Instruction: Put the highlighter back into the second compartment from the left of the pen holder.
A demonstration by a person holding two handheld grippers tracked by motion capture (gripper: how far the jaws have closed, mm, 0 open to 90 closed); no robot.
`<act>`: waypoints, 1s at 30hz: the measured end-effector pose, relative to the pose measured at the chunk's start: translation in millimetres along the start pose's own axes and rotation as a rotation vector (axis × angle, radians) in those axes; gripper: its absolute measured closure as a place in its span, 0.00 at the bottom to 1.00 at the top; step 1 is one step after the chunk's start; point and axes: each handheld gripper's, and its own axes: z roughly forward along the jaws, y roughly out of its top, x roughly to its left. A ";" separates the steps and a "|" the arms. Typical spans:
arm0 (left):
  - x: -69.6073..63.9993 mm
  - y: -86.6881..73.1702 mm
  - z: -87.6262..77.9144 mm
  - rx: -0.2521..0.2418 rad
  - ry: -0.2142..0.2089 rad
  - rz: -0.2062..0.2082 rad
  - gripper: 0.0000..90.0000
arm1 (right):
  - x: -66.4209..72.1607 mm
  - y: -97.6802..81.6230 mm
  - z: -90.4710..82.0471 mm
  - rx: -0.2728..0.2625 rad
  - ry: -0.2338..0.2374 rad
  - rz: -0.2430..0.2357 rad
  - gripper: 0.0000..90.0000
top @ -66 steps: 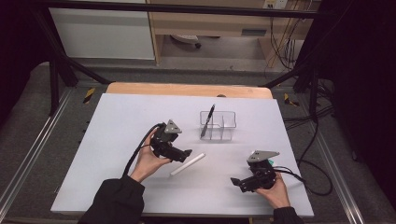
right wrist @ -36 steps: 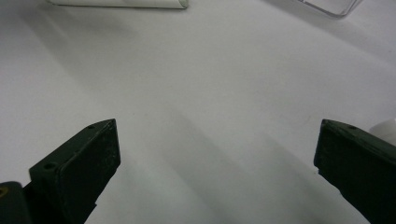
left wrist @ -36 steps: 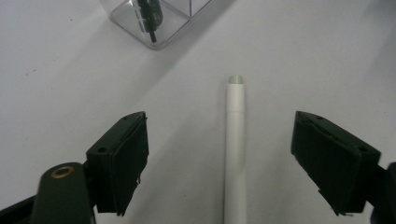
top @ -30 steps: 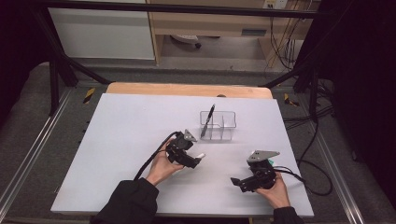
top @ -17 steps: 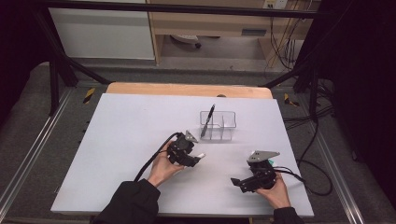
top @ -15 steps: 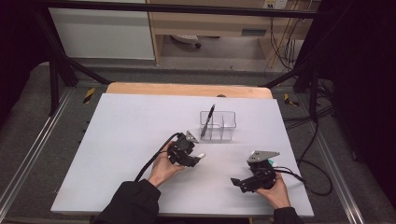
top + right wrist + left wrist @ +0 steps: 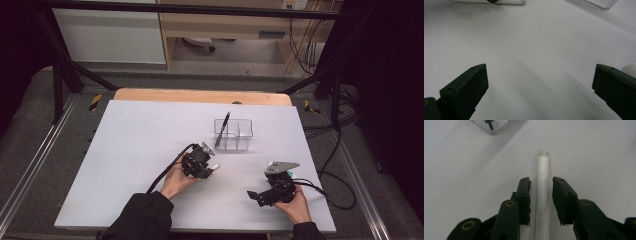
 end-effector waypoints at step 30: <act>-0.3 0.0 3.1 0.035 -0.010 0.018 0.87 | 0.0 0.4 0.1 0.003 0.004 0.002 0.01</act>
